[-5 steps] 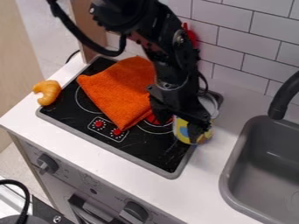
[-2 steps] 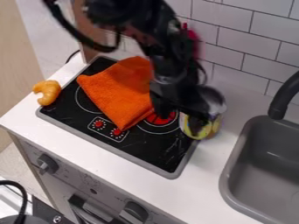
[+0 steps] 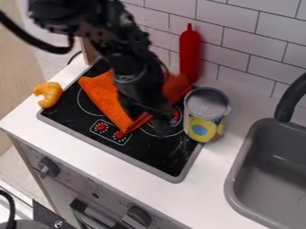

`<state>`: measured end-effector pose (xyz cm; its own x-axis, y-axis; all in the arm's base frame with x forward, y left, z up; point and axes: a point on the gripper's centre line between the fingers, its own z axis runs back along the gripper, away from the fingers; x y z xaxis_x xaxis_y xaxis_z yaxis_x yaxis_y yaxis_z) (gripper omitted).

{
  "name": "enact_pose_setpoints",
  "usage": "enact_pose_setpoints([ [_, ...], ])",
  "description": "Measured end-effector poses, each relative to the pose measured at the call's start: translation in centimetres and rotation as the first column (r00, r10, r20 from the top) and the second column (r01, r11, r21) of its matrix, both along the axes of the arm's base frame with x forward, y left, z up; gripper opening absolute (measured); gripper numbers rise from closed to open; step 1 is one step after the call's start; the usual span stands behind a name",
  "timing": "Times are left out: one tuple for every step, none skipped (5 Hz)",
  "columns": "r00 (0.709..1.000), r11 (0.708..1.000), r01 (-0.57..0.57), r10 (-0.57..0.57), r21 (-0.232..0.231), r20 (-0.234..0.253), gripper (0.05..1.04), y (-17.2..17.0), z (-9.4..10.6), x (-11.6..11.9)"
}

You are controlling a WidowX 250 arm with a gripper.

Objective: Move the can to the right of the orange cloth

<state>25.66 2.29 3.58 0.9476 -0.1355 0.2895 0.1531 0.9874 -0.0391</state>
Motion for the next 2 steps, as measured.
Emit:
enact_pose_setpoints([
  [0.986,0.986,-0.163,0.162,0.023,0.044,0.998,3.5,0.5,0.8],
  [0.935,0.937,-0.348,0.344,0.035,0.088,0.998,7.4,0.0,2.4],
])
